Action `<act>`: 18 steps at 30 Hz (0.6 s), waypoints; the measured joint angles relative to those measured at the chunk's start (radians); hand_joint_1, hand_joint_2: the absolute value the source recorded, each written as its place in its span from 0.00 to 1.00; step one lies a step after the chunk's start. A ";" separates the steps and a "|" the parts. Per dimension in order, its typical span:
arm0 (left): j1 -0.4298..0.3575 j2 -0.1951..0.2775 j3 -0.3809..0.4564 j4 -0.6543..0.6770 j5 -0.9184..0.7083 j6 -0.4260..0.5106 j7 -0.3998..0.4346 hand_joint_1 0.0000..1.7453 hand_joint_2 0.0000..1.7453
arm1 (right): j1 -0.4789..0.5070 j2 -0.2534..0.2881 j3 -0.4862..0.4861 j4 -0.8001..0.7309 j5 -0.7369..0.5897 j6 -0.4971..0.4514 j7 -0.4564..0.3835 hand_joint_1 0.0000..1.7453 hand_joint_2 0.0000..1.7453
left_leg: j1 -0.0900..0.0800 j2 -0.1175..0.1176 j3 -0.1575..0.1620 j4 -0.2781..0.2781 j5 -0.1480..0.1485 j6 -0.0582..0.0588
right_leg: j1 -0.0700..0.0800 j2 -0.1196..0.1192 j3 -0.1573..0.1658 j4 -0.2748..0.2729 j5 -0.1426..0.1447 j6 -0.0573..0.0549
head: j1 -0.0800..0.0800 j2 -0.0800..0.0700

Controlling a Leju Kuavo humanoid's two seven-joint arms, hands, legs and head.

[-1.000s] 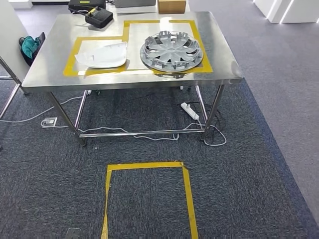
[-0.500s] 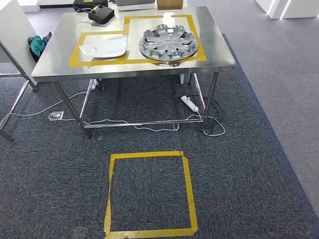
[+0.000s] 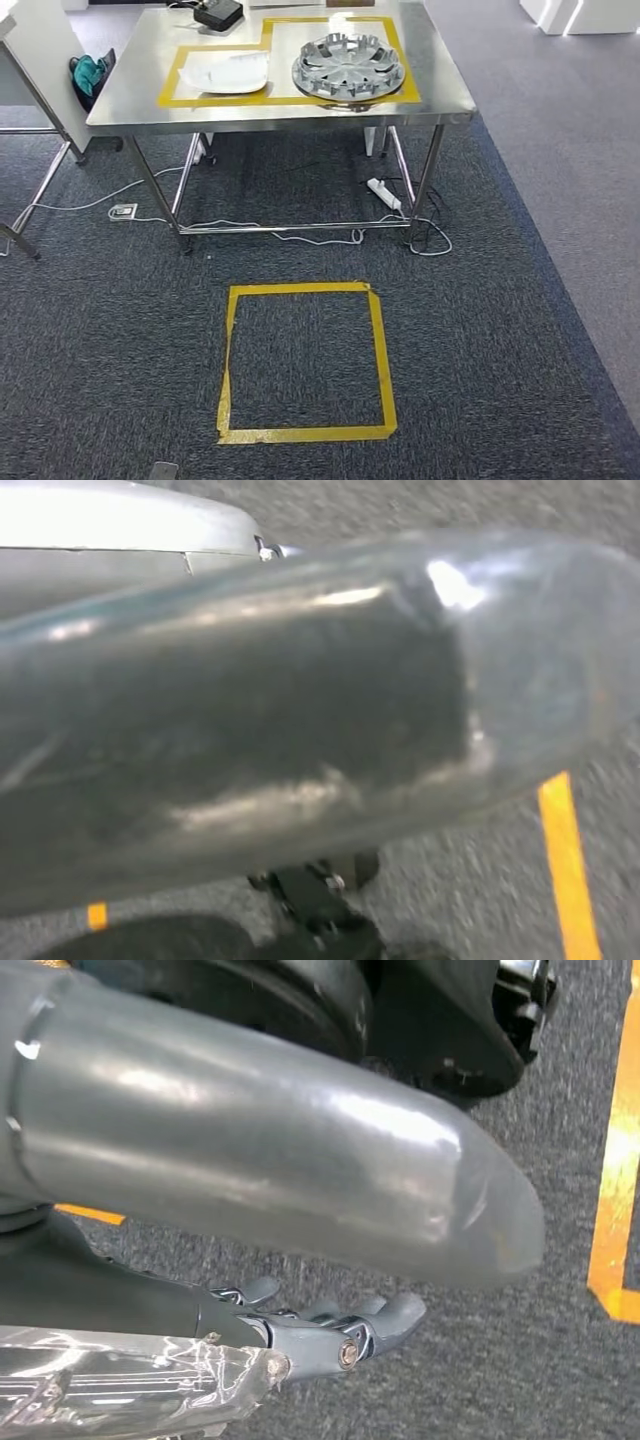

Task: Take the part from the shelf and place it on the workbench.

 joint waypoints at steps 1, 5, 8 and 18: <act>0.002 0.000 -0.002 0.000 -0.001 -0.002 -0.001 0.00 0.00 | 0.002 0.000 0.000 0.000 0.000 -0.001 0.000 0.00 0.00 | 0.002 -0.003 -0.008 0.000 0.010 0.005 | -0.002 0.005 -0.021 0.052 -0.037 0.006 | 0.001 0.000; 0.004 -0.006 -0.009 0.001 -0.014 -0.018 -0.002 0.00 0.00 | 0.007 -0.001 0.000 0.000 -0.003 -0.001 -0.001 0.00 0.00 | 0.002 -0.026 -0.046 0.003 0.041 0.005 | -0.005 0.012 -0.076 0.264 -0.156 0.018 | 0.004 0.000; 0.004 -0.012 -0.015 0.001 -0.024 -0.036 -0.005 0.00 0.00 | 0.010 -0.003 0.000 0.000 -0.006 0.003 -0.002 0.00 0.00 | 0.005 -0.054 -0.063 0.007 0.055 -0.007 | -0.011 0.045 0.057 0.089 -0.104 0.018 | 0.004 0.000; -0.001 -0.019 -0.031 0.001 -0.034 -0.061 -0.020 0.00 0.00 | 0.012 -0.005 0.000 0.000 -0.007 0.004 -0.004 0.00 0.00 | 0.006 -0.016 -0.201 0.229 -0.051 -0.052 | -0.010 0.004 0.120 -0.044 -0.069 -0.040 | -0.010 0.000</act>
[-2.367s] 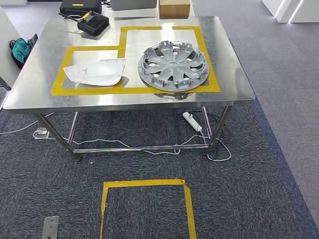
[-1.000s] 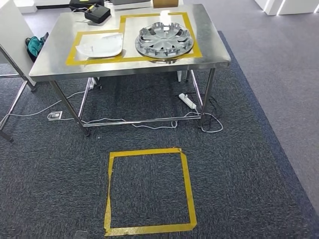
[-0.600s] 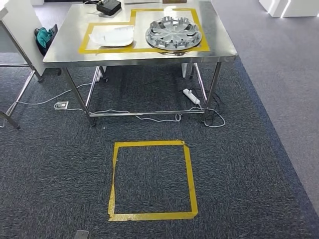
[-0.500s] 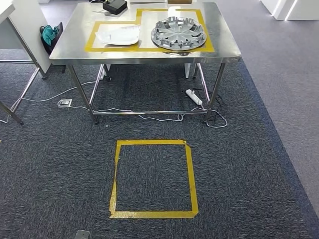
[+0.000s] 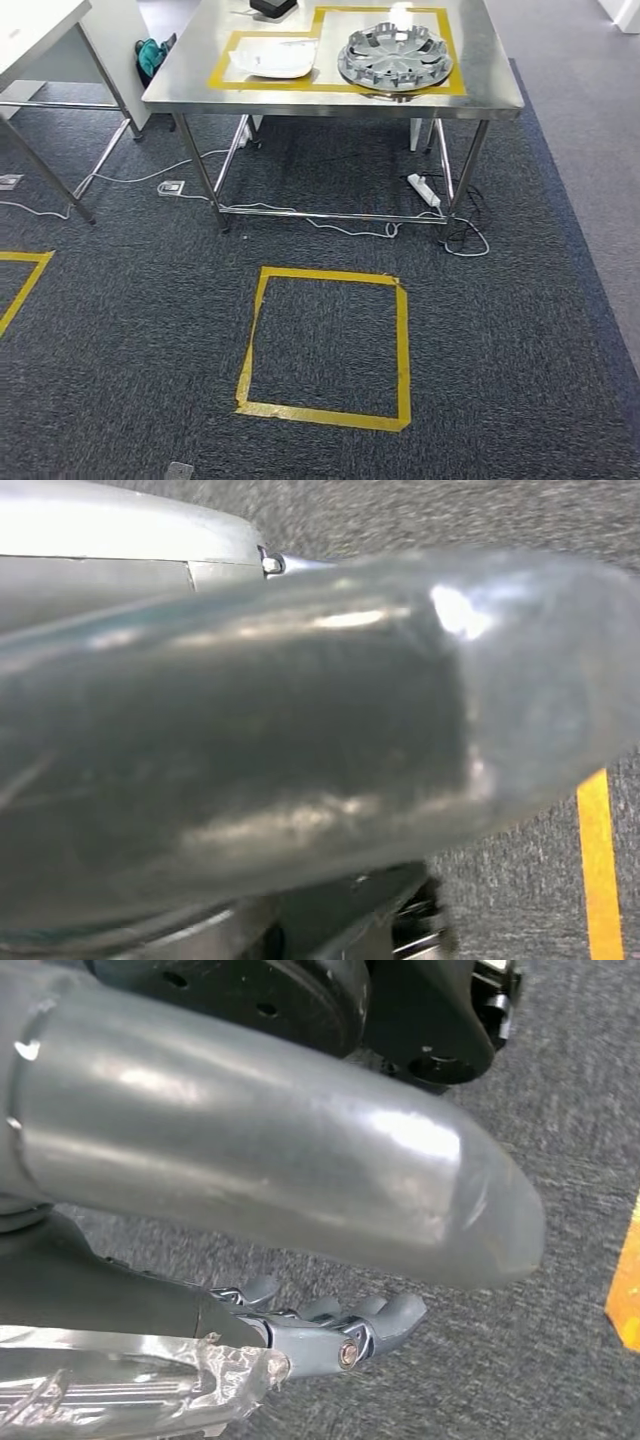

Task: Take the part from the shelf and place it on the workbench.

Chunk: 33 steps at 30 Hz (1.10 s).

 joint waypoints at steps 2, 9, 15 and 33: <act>0.001 0.000 0.000 0.000 0.000 -0.003 0.000 0.00 0.00 | 0.002 -0.001 0.000 0.000 0.000 0.000 0.000 0.00 0.00 | 0.000 0.008 -0.040 0.093 -0.030 -0.001 | 0.004 -0.029 -0.009 0.002 0.003 -0.002 | -0.001 0.000; -0.003 0.000 -0.001 0.000 -0.003 -0.008 0.000 0.00 0.00 | -0.003 -0.002 0.000 0.000 0.002 0.001 0.000 0.00 0.00 | -0.016 0.107 0.123 -0.204 0.090 0.029 | 0.018 -0.112 -0.011 0.012 0.005 0.017 | -0.002 0.000; 0.000 0.000 -0.003 0.000 -0.010 -0.009 0.000 0.00 0.00 | 0.000 -0.002 0.000 0.000 0.002 0.000 0.000 0.00 0.00 | -0.008 0.028 0.103 -0.204 0.113 0.064 | 0.009 -0.005 -0.090 0.201 -0.113 0.049 | 0.006 0.000; 0.001 0.001 -0.006 0.000 -0.018 -0.008 0.000 0.00 0.00 | 0.002 -0.002 -0.001 0.000 0.003 -0.001 0.001 0.00 0.00 | 0.000 0.009 -0.075 0.108 -0.004 -0.001 | 0.001 -0.027 0.008 0.002 -0.015 0.000 | -0.009 0.000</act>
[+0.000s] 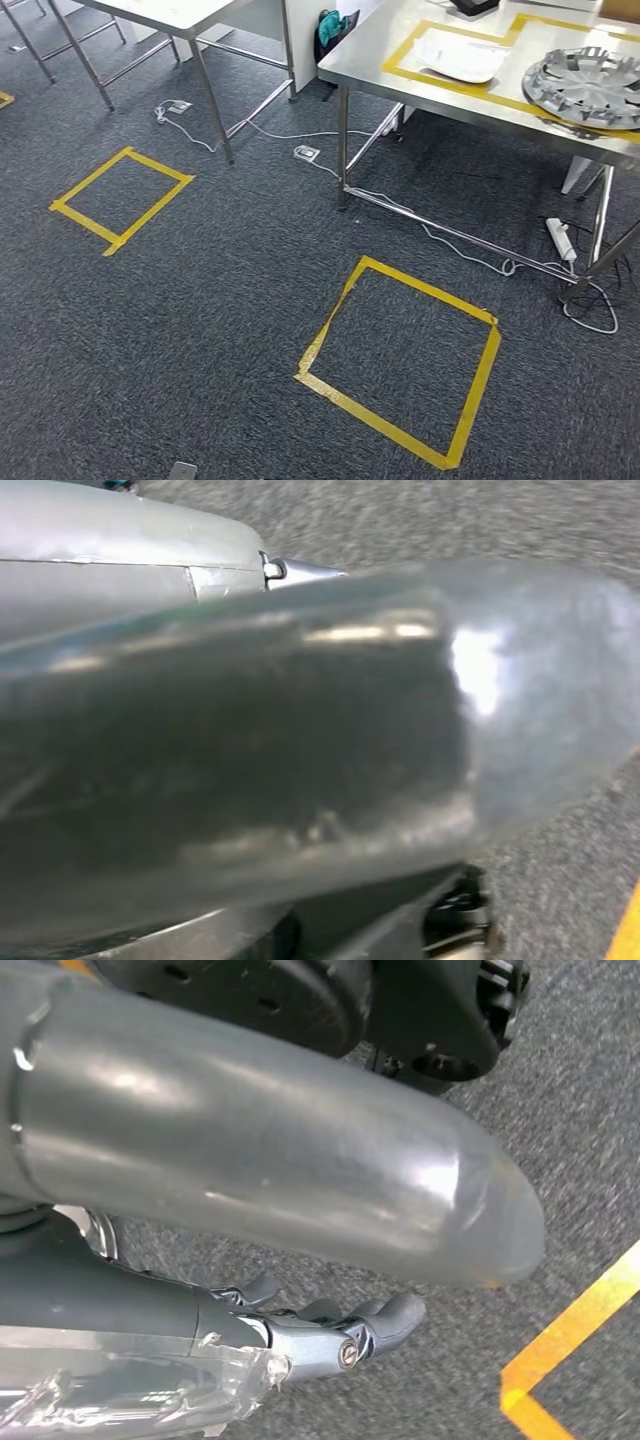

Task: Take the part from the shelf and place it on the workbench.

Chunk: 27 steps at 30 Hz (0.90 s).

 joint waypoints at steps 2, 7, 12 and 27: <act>0.003 0.000 0.000 0.000 -0.001 0.001 0.000 0.00 0.00 | -0.003 0.000 0.000 0.000 0.001 0.000 0.000 0.00 0.00 | 0.001 0.015 0.053 -0.092 0.058 0.001 | 0.000 -0.026 0.002 0.000 -0.001 0.002 | 0.000 0.000; -0.002 -0.002 0.000 0.000 -0.002 0.005 0.000 0.00 0.00 | -0.006 0.000 0.000 0.000 0.004 -0.001 0.001 0.00 0.00 | -0.009 0.084 0.159 -0.300 0.118 0.026 | 0.013 -0.079 0.008 0.005 -0.014 0.026 | 0.003 0.000; 0.001 -0.004 0.000 0.000 -0.005 0.006 0.000 0.00 0.00 | -0.006 0.000 0.000 0.001 0.005 -0.004 0.002 0.00 0.00 | -0.001 0.023 0.153 -0.304 0.129 0.053 | 0.005 0.015 -0.045 0.148 -0.107 0.050 | 0.011 0.000; 0.001 -0.010 0.000 0.000 -0.025 0.021 0.000 0.00 0.00 | -0.004 0.000 0.000 0.002 0.021 -0.017 0.008 0.00 0.00 | -0.002 -0.028 0.075 -0.175 0.069 0.007 | -0.003 0.058 0.000 0.016 -0.012 0.011 | 0.001 0.000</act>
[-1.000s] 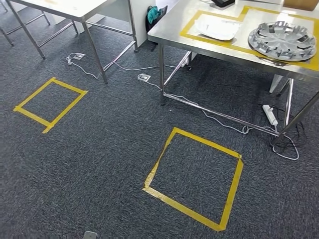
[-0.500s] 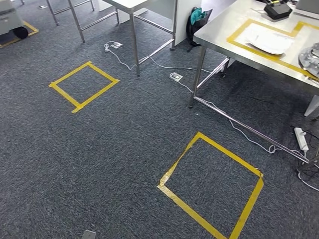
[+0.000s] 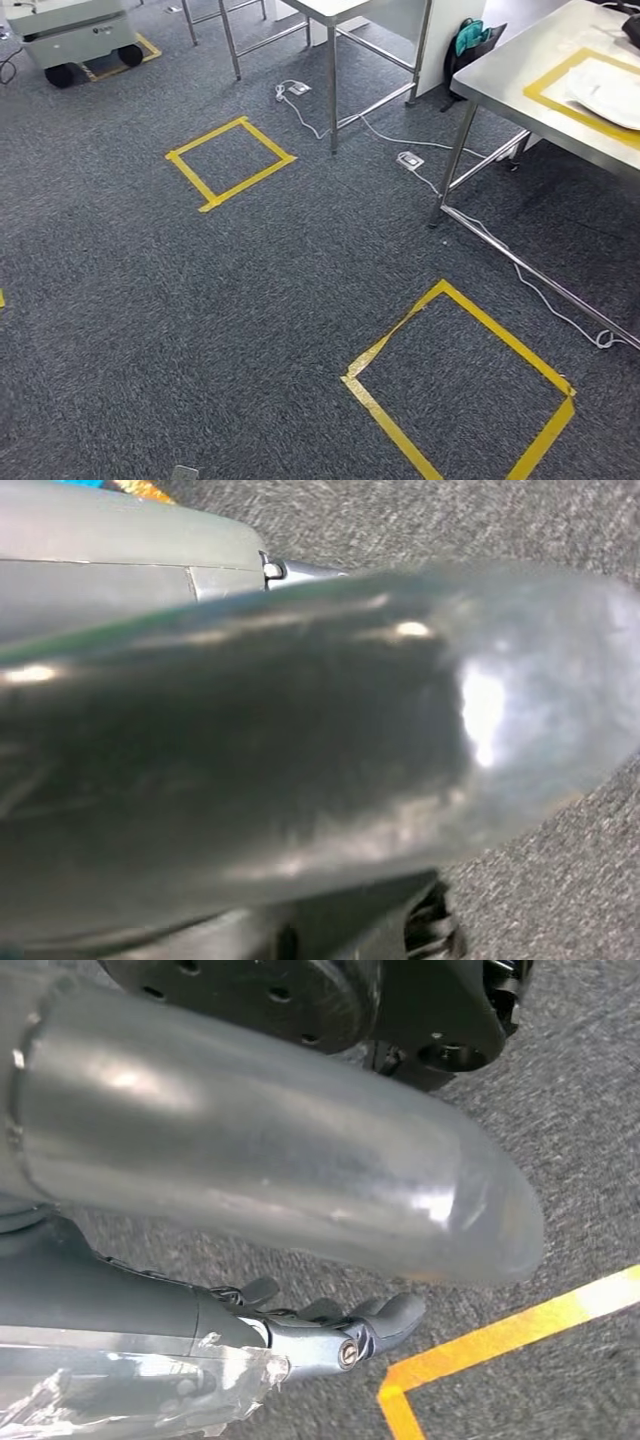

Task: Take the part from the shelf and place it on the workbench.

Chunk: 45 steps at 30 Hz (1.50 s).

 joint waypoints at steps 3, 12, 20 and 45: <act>-0.002 -0.001 0.000 0.000 -0.005 0.000 0.000 0.00 0.00 | 0.003 -0.001 0.000 0.000 0.001 -0.001 0.001 0.00 0.00 | 0.001 0.027 -0.082 0.174 -0.068 -0.005 | 0.004 -0.048 -0.002 0.000 -0.002 -0.006 | -0.003 0.000; -0.001 -0.003 0.000 0.000 -0.008 0.007 0.000 0.00 0.00 | -0.004 -0.001 0.000 0.000 0.005 -0.004 0.006 0.00 0.00 | -0.011 0.093 0.069 -0.114 0.050 0.029 | 0.016 -0.140 0.009 0.003 -0.021 0.022 | -0.001 0.000; 0.002 -0.006 0.001 0.000 -0.008 0.011 0.000 0.00 0.00 | 0.001 0.000 0.000 0.001 0.007 -0.005 0.008 0.00 0.00 | -0.003 -0.013 0.063 -0.116 0.062 0.051 | 0.009 -0.018 -0.114 0.266 -0.130 0.037 | 0.010 0.000; 0.001 -0.012 0.004 0.000 -0.010 0.020 0.002 0.00 0.00 | -0.006 -0.001 0.000 0.002 0.018 -0.006 0.012 0.00 0.00 | 0.000 0.064 0.052 -0.099 0.052 0.035 | 0.009 -0.100 0.006 0.053 -0.082 0.037 | 0.007 0.000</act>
